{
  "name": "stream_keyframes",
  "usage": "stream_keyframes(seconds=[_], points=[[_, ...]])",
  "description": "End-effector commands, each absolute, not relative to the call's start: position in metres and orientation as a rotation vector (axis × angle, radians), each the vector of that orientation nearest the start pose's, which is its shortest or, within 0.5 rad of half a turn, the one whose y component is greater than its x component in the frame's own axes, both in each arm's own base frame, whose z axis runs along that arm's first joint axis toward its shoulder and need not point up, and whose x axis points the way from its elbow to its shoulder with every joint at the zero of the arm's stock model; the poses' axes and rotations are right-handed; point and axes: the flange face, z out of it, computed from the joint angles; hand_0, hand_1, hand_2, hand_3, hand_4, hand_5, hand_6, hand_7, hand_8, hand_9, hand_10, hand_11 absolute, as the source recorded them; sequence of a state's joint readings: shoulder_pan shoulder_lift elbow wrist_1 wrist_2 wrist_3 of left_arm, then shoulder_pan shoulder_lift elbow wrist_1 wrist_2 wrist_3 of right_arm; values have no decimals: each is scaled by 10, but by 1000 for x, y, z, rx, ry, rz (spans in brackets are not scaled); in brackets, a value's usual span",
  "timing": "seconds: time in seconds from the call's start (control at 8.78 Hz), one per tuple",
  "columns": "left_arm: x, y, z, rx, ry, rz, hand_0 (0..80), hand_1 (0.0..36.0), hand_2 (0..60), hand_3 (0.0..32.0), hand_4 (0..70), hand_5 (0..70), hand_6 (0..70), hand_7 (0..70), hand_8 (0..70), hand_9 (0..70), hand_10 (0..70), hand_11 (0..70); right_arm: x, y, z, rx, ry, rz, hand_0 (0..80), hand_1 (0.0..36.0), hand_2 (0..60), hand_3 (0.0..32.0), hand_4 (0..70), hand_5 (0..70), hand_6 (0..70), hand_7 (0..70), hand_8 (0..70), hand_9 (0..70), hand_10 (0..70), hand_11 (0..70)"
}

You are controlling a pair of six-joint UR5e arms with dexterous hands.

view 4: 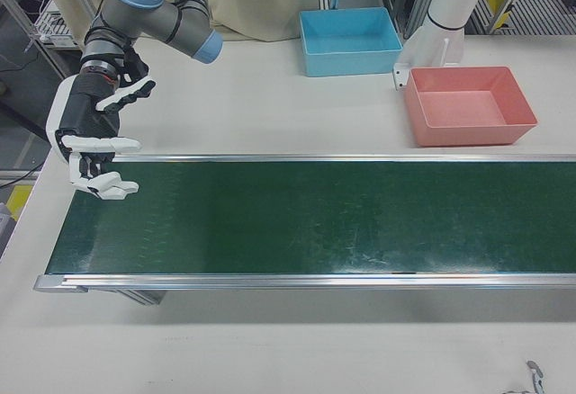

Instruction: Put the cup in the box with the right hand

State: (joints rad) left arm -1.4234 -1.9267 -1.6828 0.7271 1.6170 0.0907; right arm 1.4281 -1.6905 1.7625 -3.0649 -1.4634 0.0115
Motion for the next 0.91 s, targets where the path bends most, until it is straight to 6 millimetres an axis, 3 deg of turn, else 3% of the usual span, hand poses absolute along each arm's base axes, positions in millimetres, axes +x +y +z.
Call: stream_keyframes(seconds=[0.0,0.8], points=[[-44,-581,506,-105,1792,-2310,0,0,0,0,0,0,0,0,0,0,0,0,78,-469,640,74,2380,-2056,503,108,6,0,635,54,147,544,198,327,243,353],[-44,-581,506,-103,1791,-2309,0,0,0,0,0,0,0,0,0,0,0,0,78,-469,640,73,2382,-2054,507,114,14,0,641,54,147,544,198,326,241,350]])
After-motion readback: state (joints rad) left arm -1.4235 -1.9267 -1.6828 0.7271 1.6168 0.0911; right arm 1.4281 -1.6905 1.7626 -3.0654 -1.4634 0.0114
